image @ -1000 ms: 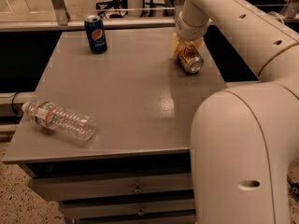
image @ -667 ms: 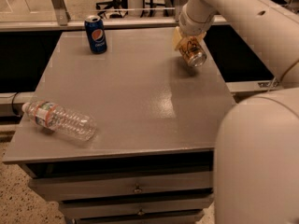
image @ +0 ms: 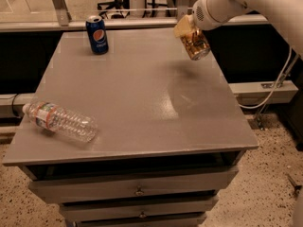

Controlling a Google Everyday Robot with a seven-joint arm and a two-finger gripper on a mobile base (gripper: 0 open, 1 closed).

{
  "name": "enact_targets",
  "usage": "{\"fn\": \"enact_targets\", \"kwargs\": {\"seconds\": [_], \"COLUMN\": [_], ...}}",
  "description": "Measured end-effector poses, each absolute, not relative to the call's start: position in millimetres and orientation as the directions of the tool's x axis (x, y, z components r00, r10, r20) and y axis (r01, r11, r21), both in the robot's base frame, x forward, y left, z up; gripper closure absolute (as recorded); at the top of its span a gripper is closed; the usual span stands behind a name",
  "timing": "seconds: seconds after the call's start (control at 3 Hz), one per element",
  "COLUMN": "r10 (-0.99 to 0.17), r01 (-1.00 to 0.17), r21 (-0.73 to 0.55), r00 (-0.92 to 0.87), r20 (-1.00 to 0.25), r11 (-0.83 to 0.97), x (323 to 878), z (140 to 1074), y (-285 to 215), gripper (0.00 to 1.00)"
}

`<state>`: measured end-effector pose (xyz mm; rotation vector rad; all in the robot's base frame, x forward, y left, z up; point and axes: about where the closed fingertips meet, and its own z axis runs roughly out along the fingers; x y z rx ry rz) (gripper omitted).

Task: Place orange can upright

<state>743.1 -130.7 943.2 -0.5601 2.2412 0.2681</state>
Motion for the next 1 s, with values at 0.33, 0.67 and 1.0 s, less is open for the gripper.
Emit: {"fn": "enact_targets", "kwargs": {"seconds": [0.33, 0.67, 1.0], "r10": [-0.268, -0.169, -0.11], "r01": [-0.572, -0.675, -0.752], "r21": [0.041, 0.074, 0.069], "r00": [-0.444, -0.288, -0.186], "r20": [-0.855, -0.943, -0.976], "r11": [0.819, 0.734, 0.655], "x": [736.1, 735.8, 737.6], "z": [961.8, 977.9, 974.2], "y": [-116.4, -103.4, -95.1], "gripper": [1.0, 1.0, 1.0]}}
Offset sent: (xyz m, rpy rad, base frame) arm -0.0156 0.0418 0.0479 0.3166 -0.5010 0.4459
